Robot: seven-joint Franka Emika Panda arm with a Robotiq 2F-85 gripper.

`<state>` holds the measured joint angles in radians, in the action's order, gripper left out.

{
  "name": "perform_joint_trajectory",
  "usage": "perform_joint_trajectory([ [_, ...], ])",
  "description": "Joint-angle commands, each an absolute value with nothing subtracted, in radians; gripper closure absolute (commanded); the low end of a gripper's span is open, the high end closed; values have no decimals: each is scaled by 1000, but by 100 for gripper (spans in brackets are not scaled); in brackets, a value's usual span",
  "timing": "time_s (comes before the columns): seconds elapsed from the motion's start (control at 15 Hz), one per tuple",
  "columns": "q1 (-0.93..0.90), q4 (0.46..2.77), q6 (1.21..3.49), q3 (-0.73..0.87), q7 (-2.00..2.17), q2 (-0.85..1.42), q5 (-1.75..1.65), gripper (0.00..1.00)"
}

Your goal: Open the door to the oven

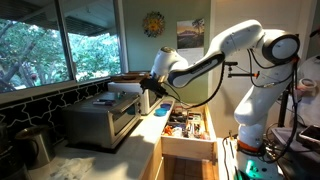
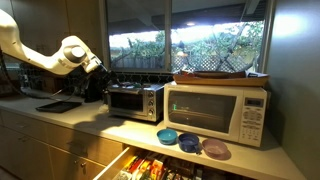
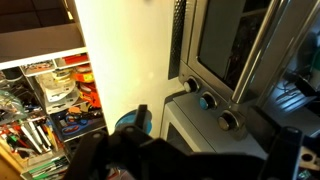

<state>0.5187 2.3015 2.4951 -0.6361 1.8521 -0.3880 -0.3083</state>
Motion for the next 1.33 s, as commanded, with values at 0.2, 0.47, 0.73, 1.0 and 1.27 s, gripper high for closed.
perform_joint_trajectory([
  [0.2, 206, 2306, 2652, -334, 1750, -285, -193, 0],
  [0.47, 38, 2284, 2686, -174, 1568, -224, 95, 0],
  [0.73, 78, 2299, 2681, -198, 1616, -252, -13, 0],
  [1.0, 92, 2278, 2701, -202, 1620, -213, -50, 0],
  [1.27, 111, 2241, 2706, -204, 1654, -154, -161, 0],
])
